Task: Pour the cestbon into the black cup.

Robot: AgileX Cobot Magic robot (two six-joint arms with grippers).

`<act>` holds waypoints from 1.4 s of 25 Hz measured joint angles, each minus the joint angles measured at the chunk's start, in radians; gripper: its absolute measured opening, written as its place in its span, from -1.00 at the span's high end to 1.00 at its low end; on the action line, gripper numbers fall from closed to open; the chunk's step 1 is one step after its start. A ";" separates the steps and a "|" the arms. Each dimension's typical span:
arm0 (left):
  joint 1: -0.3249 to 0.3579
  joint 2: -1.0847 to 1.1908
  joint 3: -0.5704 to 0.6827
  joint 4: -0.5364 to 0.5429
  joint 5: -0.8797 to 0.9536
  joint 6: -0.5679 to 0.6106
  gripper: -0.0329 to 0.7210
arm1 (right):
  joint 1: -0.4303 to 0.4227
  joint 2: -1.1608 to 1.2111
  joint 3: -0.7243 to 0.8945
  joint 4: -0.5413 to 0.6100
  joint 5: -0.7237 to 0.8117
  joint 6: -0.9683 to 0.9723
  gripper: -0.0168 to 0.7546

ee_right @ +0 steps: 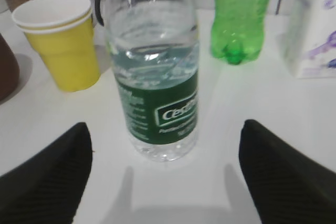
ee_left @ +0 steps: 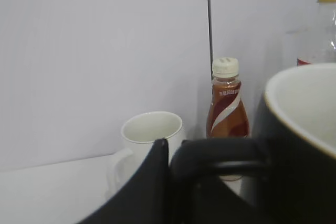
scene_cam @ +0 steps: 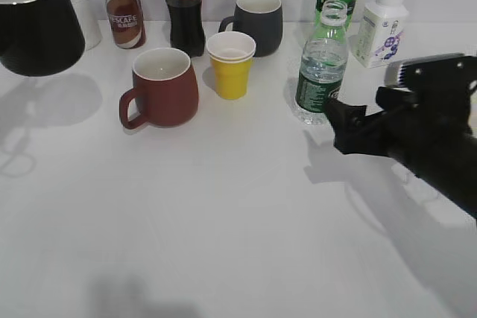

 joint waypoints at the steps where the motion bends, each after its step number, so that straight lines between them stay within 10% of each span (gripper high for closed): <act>1: 0.000 -0.006 0.000 0.000 0.000 0.000 0.83 | 0.000 0.027 -0.008 -0.011 -0.011 0.012 -0.76; 16: 0.000 -0.010 0.000 0.041 0.022 0.000 0.83 | 0.000 0.313 -0.380 -0.006 0.113 0.060 -0.73; 21: -0.014 -0.027 0.000 0.159 0.060 -0.038 0.83 | 0.000 0.302 -0.427 -0.031 0.219 0.061 -0.18; 35: -0.381 -0.137 0.000 0.271 0.322 -0.162 0.83 | 0.002 -0.072 -0.490 -0.679 0.663 -0.005 -0.18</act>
